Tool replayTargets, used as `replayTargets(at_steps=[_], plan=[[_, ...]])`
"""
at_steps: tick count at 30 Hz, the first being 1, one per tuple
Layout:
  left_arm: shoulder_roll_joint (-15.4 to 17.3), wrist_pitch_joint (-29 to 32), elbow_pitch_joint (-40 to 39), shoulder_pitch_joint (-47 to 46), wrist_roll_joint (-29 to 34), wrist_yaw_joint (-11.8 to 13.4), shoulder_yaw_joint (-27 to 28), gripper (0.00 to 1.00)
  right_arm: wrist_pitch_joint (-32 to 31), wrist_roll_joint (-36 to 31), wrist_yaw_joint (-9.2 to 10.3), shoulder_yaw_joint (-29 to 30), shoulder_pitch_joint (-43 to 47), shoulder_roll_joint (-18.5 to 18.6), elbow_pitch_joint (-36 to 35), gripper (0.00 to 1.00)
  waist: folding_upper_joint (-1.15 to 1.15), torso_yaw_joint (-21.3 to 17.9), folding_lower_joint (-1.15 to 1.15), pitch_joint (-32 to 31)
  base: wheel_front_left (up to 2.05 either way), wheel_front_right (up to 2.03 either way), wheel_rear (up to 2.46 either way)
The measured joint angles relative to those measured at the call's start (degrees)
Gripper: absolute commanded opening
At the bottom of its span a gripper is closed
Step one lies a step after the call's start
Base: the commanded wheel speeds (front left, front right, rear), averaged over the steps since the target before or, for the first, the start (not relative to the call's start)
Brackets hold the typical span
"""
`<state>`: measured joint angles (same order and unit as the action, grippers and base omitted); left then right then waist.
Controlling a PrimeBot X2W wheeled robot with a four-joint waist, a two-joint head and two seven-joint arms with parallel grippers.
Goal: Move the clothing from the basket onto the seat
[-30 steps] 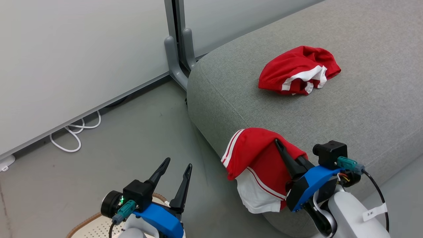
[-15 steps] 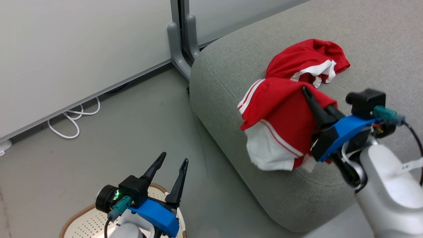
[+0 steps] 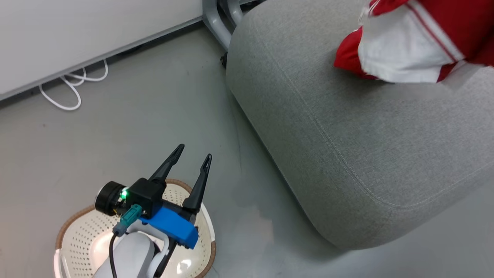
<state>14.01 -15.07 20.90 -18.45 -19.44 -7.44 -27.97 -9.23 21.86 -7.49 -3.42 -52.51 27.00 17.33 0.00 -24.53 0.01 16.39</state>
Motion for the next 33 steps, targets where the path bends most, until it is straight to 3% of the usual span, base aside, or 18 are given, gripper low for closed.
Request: replayTargets(at_steps=[4, 14, 21, 33], plan=[[0.59, 0.0, -1.22, -2.43, 0.42, 0.0, -0.47, 1.0, -0.15, -1.21, 0.0, 5.08, -3.24, 3.18, 0.44, 0.0, 0.0, 1.42, 0.0, 3.64, 0.0, 0.0, 0.0], [3.63, 0.0, -5.09, -7.93, 2.41, 0.0, -0.58, 1.0, 4.67, -1.69, 0.0, 16.0, -5.03, 6.87, 5.16, 0.0, -0.01, 5.19, 0.01, 13.53, 0.0, 0.0, 0.0], [5.53, 0.0, -7.49, -11.8, 3.39, 0.0, -1.89, 1.0, 9.81, -1.75, 0.0, 20.48, -1.18, 5.12, 13.13, 0.0, 0.0, 8.4, 0.0, 20.07, 0.0, 0.0, 0.0], [5.39, 0.0, -8.66, -12.44, 3.81, 0.0, -1.37, 1.0, 16.24, -1.96, 0.0, 19.15, -0.32, 1.74, 25.83, 0.0, 0.0, 12.59, 0.0, 23.72, 0.0, 0.0, 0.0]])
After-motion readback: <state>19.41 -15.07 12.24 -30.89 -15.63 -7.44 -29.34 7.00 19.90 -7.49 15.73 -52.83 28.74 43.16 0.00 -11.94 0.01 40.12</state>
